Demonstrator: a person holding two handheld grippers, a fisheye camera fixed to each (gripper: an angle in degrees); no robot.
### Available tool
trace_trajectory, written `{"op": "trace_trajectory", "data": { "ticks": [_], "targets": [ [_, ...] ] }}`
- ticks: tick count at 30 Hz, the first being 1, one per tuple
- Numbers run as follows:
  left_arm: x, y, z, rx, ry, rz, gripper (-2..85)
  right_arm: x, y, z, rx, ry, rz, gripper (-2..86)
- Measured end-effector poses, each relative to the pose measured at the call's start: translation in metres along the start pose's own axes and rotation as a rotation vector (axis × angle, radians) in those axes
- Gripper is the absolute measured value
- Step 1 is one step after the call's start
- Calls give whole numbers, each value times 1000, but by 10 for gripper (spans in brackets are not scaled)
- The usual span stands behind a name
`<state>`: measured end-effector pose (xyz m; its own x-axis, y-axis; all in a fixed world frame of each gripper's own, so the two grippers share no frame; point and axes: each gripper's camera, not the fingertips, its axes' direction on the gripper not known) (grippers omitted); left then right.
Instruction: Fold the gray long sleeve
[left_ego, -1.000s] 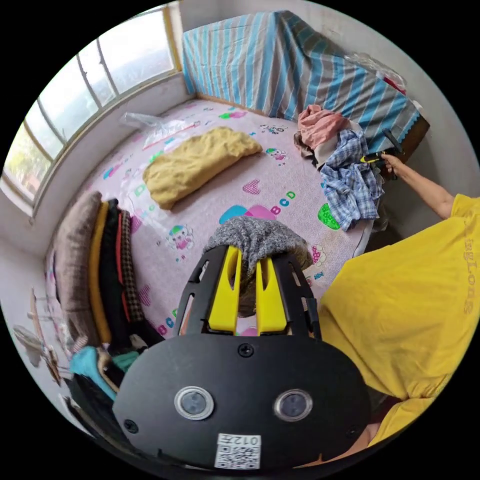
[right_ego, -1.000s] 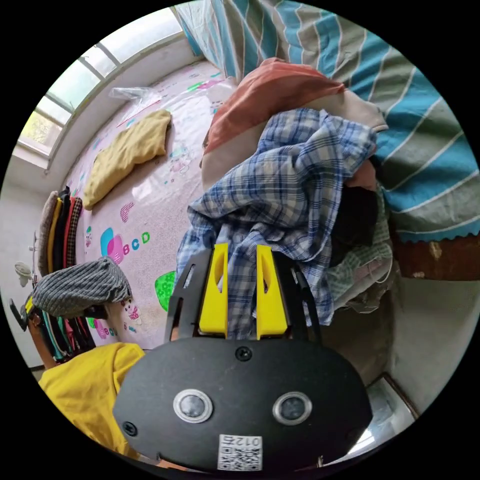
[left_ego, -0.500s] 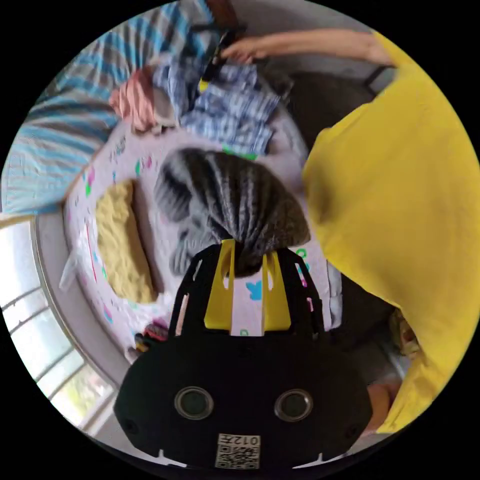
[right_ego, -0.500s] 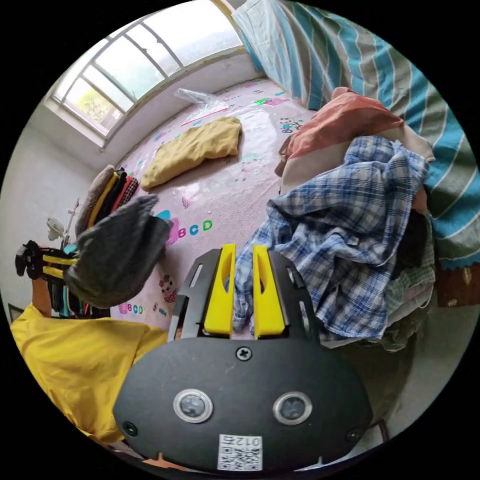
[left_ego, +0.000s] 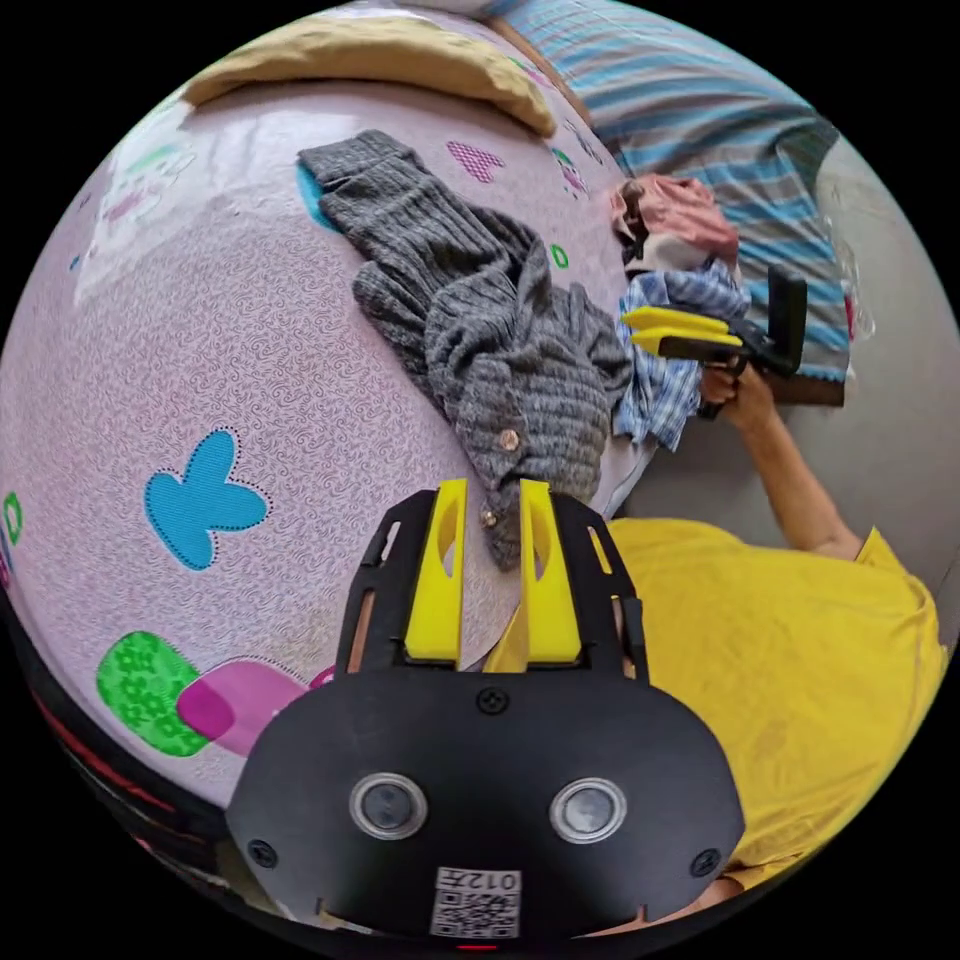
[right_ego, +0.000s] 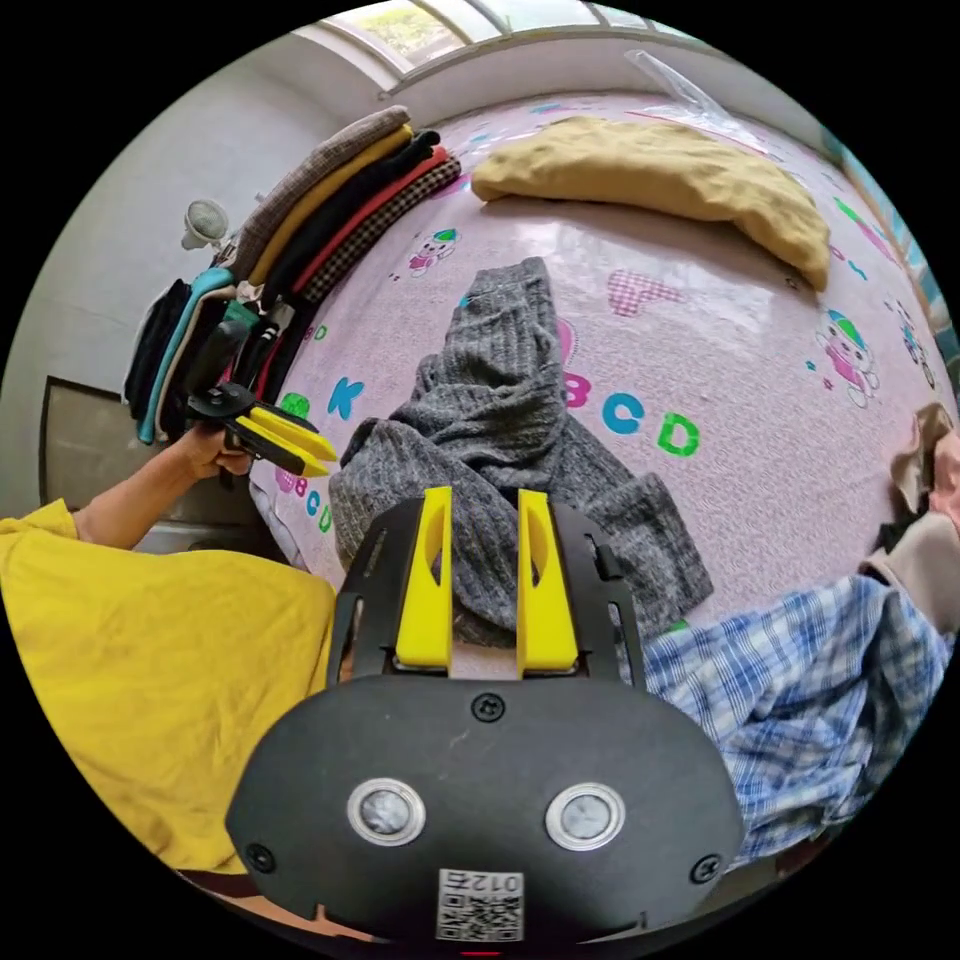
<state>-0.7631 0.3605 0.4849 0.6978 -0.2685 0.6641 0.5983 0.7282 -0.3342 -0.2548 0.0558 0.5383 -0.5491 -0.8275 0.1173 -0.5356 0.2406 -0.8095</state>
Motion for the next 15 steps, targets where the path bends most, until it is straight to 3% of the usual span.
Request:
{"op": "trace_trajectory", "data": {
  "ticks": [4, 8, 13, 15],
  "targets": [
    [-21, -17, 13, -28, 86, -53, 98, 7, -31, 41, -112, -25, -65, 119],
    [-27, -25, 12, -32, 101, -29, 55, 16, -35, 78, -276, -107, -96, 53],
    [-31, -31, -52, 71, 71, 36, 20, 28, -25, 28, -104, -53, -122, 33],
    [-16, -41, -119, 177, 14, 132, 12, 37, -30, -29, 92, -87, -114, 29]
  ]
}}
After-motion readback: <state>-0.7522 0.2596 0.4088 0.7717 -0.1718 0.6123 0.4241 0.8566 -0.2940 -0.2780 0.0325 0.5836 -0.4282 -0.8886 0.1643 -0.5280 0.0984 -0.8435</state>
